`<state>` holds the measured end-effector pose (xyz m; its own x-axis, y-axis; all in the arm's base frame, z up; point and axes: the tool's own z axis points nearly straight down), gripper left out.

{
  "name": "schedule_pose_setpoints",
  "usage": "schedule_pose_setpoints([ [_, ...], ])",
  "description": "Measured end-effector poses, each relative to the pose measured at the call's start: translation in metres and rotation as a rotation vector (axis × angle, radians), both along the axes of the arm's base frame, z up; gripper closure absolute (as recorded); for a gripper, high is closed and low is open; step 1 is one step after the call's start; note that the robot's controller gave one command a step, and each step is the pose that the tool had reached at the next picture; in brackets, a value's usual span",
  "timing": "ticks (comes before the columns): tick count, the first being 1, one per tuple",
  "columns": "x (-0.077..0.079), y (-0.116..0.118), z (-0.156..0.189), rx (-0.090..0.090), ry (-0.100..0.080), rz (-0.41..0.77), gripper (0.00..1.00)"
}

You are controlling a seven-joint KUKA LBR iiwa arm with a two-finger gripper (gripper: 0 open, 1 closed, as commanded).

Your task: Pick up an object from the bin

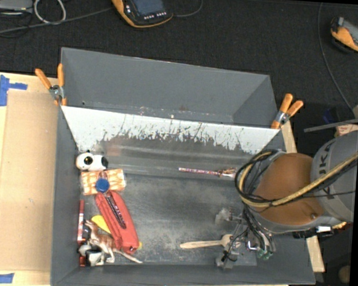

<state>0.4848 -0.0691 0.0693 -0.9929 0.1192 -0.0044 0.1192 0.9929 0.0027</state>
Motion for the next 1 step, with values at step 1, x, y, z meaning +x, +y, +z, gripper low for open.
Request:
schedule_pose_setpoints([
  [1, 0.0020, -0.0226, 0.0000, 0.000, -0.001, -0.144, 0.00],
])
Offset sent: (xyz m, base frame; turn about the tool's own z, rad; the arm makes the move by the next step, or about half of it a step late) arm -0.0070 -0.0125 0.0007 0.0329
